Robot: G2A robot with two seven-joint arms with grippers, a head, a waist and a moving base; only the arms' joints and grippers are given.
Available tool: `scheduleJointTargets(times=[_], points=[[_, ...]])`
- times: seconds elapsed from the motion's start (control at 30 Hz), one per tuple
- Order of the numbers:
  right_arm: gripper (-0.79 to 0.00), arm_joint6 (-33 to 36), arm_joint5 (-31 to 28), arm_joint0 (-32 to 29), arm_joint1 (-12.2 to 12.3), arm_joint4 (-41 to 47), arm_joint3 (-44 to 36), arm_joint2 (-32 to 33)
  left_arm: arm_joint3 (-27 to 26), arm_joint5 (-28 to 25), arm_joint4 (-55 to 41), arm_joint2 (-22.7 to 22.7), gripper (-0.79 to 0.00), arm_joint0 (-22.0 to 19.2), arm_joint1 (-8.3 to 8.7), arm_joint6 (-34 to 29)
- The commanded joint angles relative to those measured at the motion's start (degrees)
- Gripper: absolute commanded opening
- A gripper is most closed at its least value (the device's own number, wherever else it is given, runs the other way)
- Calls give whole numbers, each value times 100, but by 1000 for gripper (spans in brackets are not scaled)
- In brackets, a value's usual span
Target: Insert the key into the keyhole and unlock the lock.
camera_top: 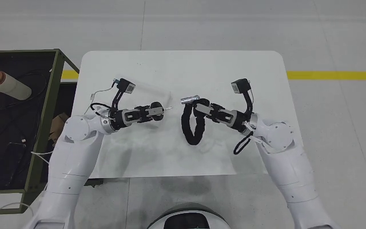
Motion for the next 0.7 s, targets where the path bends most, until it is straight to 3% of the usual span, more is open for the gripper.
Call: scheduleJointTargets(times=[0.0,0.2,0.23,0.33,0.4,0.5,0.57,0.67], points=[[-785,26,-14,-5,7,61,-33,41,7,-5,11,-16,-785,-3,1,-1],[-785,-2,-3,-67,8,53,-51,38,7,-5,11,-16,-785,-3,1,-1],[-785,-122,18,-225,15,-12,-196,66,-177,-209,368,-116,-785,118,13,243],[-785,-179,200,-373,32,82,-405,131,-909,-1723,3079,-729,-785,406,15,2207],[-785,-140,272,-379,45,130,-432,173,-1264,-2308,4944,-894,-785,682,-70,3787],[-785,-143,348,-383,50,350,-416,188,-1415,-2254,7116,-719,-785,985,-239,6079],[-785,-74,348,-357,57,425,-402,184,-1312,-2081,8444,-508,-785,1027,-306,7226],[-785,-74,327,-352,58,426,-404,189,-1287,-2024,8674,-482,-785,1022,-313,7409]])
